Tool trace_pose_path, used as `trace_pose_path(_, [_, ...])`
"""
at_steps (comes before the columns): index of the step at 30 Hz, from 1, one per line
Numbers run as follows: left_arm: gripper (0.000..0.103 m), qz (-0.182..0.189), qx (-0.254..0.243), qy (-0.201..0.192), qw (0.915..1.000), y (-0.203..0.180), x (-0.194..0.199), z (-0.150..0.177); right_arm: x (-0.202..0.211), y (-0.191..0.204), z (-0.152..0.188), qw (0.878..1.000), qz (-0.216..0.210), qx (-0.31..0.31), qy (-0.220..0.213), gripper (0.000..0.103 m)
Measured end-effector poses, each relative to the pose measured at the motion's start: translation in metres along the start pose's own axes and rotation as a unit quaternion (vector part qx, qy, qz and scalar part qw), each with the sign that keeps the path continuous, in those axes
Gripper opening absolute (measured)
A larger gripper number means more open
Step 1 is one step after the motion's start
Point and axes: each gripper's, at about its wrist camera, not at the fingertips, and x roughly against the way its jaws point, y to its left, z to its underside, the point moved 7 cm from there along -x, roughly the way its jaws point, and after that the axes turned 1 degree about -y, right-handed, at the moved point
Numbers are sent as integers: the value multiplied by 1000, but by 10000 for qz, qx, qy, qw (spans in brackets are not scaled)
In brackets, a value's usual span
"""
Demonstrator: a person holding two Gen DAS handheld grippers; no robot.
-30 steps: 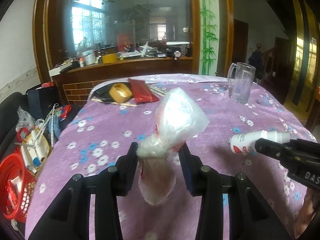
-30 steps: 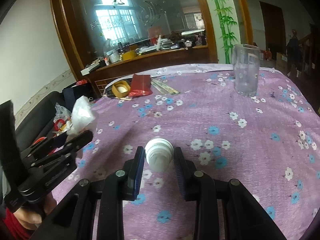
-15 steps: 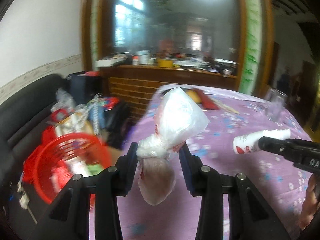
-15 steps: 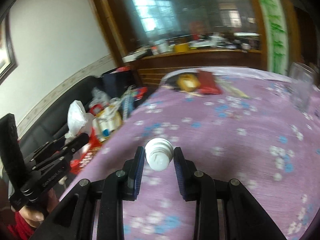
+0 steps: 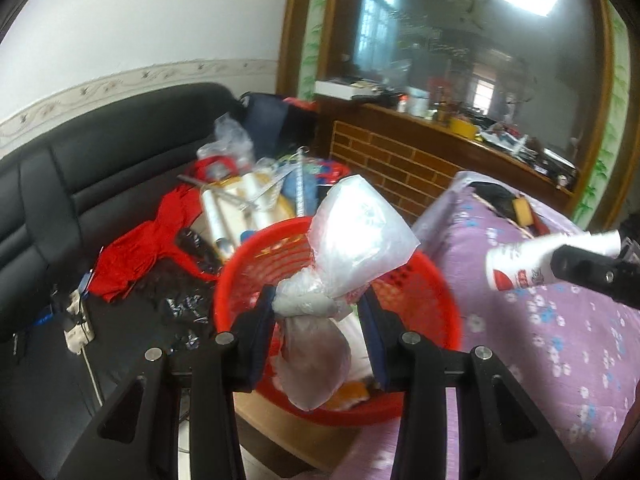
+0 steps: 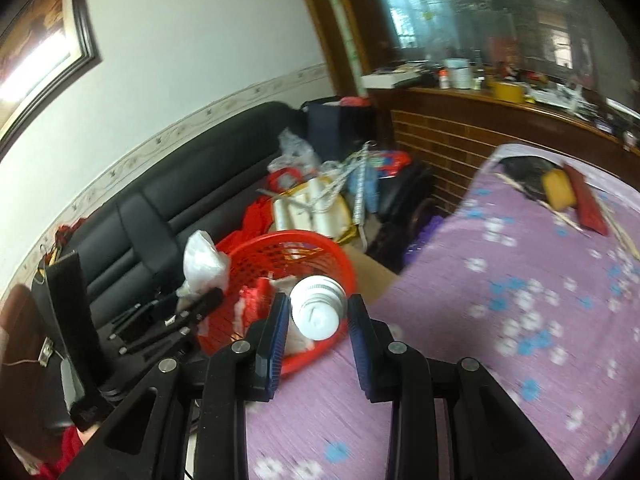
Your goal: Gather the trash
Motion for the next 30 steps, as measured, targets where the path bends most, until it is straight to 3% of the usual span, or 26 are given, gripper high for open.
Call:
trace_pose_path(4, [46, -20, 43, 10, 10000, 11, -13, -3, -37, 11, -11, 9999, -26, -46, 104, 34])
trace_pose_path(5, [55, -15, 79, 21, 10000, 13, -15, -3, -42, 11, -12, 9999, -22, -65, 155, 38])
trace_pose_path(6, [59, -1, 122, 27, 9999, 13, -17, -3, -47, 10, -11, 9997, -7, -101, 227, 48])
trace_pose_path(7, [60, 6, 149, 34, 9999, 13, -17, -2, -49, 7, -10, 9996, 16, -183, 207, 50])
trace_pose_path(11, [60, -20, 108, -16, 9999, 10, -11, 0, -33, -1, -6, 9998, 106, -168, 75, 51])
trace_pose_path(13, [63, -3, 69, -58, 10000, 4, -4, 1, -17, -5, -2, 9997, 161, -194, -16, 59])
trace_pose_path(15, [76, -23, 80, -160, 9998, -3, 7, 2, 1, -9, 4, 9995, 221, -209, -107, 67])
trace_pose_path(19, [82, -116, -44, -442, 9989, -17, 37, 7, 40, -14, 22, 9977, 602, 5, -305, 77])
trace_pose_path(21, [90, -116, -107, -554, 9983, -25, 56, 13, 58, -17, 33, 9951, 897, 120, -387, 82])
trace_pose_path(27, [100, -270, -360, -771, 9960, -42, 101, 37, 115, -23, 74, 9762, 1955, 606, -720, 96])
trace_pose_path(30, [100, -502, -507, -737, 9947, -48, 116, 52, 139, -27, 94, 9676, 2296, 646, -828, 97])
